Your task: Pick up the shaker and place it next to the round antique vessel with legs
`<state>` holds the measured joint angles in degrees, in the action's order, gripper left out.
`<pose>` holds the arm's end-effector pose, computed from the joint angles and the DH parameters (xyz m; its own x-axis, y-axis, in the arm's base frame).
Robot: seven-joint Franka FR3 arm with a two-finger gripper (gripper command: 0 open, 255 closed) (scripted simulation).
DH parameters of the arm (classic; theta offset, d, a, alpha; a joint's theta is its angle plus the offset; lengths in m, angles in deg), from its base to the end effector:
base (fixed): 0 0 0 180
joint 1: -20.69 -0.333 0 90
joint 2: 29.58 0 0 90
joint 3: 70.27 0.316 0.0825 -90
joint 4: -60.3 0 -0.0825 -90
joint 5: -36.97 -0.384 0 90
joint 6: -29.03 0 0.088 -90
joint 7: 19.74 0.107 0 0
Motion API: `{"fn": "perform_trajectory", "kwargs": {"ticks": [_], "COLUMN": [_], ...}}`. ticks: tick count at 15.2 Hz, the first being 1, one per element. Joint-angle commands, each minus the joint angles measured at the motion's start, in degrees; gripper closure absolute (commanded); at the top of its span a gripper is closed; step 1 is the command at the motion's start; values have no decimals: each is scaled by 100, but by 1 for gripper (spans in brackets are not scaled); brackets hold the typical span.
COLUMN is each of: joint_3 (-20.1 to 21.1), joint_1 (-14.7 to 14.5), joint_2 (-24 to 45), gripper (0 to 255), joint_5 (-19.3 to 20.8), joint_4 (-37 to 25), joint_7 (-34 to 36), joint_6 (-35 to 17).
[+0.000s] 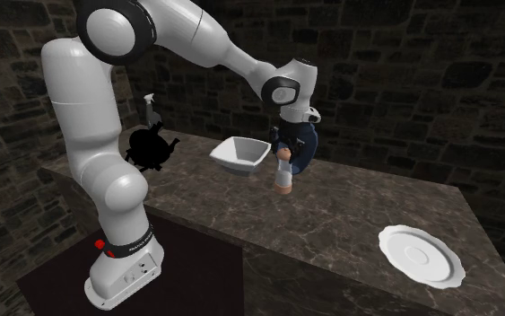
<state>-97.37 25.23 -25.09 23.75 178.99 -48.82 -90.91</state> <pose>0.4803 -0.2795 0.3941 0.9857 -0.1659 0.0286 -0.1591 -0.9735 -0.1645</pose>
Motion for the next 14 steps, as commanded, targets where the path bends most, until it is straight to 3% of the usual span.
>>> {"fn": "perform_trajectory", "kwargs": {"ticks": [1,4,14], "joint_3": [-1,-1,-12], "joint_1": [1,1,-16], "joint_2": [1,0,-307], "gripper": [255,255,255], "joint_5": [1,2,232], "joint_4": [0,2,-449], "joint_7": [0,1,243], "joint_6": [-1,-3,692]}}
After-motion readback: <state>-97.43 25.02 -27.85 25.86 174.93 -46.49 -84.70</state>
